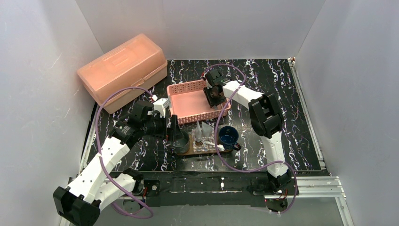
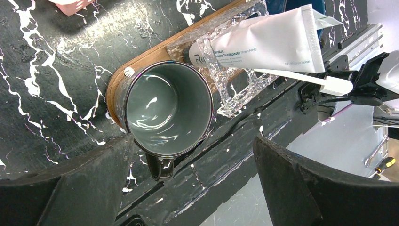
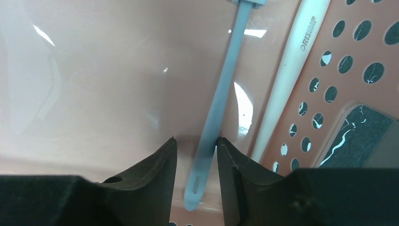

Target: Prepare toiletry sets of a toothbrush and toothpaste on the tray

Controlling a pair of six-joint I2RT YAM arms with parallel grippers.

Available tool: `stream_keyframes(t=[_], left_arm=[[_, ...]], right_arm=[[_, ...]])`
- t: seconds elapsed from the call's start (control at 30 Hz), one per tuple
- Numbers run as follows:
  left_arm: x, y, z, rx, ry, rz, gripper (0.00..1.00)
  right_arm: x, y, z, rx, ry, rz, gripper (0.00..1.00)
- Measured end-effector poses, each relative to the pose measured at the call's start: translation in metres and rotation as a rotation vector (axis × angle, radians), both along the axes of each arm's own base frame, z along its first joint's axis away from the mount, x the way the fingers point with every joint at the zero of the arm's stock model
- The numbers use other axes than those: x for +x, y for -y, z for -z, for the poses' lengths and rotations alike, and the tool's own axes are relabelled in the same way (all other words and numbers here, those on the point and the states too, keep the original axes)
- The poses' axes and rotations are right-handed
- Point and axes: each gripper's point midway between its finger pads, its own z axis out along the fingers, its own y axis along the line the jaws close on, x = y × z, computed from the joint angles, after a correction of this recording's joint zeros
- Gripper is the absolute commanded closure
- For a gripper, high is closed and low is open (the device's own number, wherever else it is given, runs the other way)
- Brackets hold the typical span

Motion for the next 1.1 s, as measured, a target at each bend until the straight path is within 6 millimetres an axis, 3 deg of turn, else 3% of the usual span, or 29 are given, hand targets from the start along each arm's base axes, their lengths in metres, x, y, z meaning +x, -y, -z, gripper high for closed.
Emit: stream_keyframes(t=[0.47, 0.9, 1.0, 1.1], left_arm=[[0.001, 0.000, 0.003, 0.005, -0.010, 0.000, 0.02], [0.002, 0.001, 0.009, 0.019, -0.034, 0.002, 0.02], [0.002, 0.001, 0.010, 0.021, -0.037, 0.002, 0.02], [0.003, 0.001, 0.010, 0.021, -0.038, 0.002, 0.02]], right_arm=[[0.001, 0.003, 0.002, -0.026, 0.011, -0.006, 0.99], [-0.002, -0.005, -0.003, -0.022, 0.026, -0.038, 0.99], [-0.003, -0.011, -0.014, -0.001, 0.042, -0.051, 0.99], [-0.003, -0.017, -0.038, 0.036, 0.081, -0.060, 0.99]])
